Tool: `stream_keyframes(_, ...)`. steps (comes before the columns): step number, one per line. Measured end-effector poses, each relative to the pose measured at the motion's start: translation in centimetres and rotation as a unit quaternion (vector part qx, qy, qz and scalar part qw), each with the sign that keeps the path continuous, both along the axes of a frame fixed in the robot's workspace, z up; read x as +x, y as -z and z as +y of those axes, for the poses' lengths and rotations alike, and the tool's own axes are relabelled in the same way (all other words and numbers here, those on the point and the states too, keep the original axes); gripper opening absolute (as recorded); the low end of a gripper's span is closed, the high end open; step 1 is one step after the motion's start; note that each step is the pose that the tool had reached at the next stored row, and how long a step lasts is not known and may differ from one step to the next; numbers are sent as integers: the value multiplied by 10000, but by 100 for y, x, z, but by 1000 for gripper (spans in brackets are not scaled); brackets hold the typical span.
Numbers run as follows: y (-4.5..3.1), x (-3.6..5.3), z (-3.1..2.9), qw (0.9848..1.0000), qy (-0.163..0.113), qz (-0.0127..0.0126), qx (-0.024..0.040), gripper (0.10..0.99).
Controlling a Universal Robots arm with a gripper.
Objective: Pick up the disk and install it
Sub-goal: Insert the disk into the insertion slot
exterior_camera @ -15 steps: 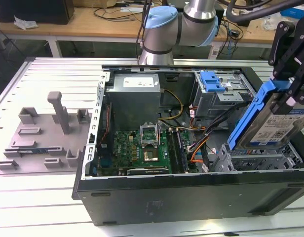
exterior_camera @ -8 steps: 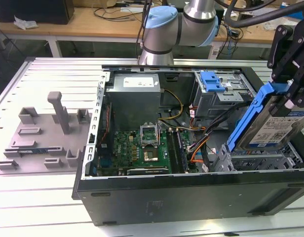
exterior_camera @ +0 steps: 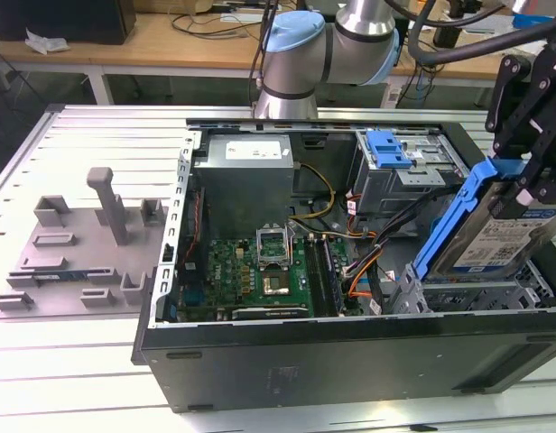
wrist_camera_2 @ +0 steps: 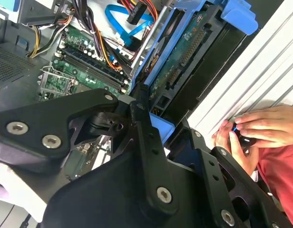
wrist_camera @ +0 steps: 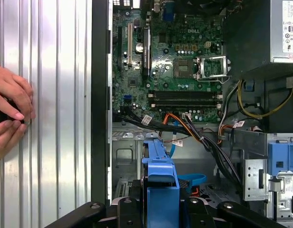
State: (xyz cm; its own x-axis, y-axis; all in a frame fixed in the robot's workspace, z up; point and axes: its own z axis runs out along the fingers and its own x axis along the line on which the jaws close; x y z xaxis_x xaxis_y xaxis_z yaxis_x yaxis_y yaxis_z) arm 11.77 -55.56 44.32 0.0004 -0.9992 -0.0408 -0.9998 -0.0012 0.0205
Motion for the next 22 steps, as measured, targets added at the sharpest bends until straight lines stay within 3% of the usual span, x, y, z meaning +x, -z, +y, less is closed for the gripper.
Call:
stream_keyframes(12,161,3,-2,10000,0,0,0,365)
stream_keyframes(22,359,3,-14,10000,0,0,0,365)
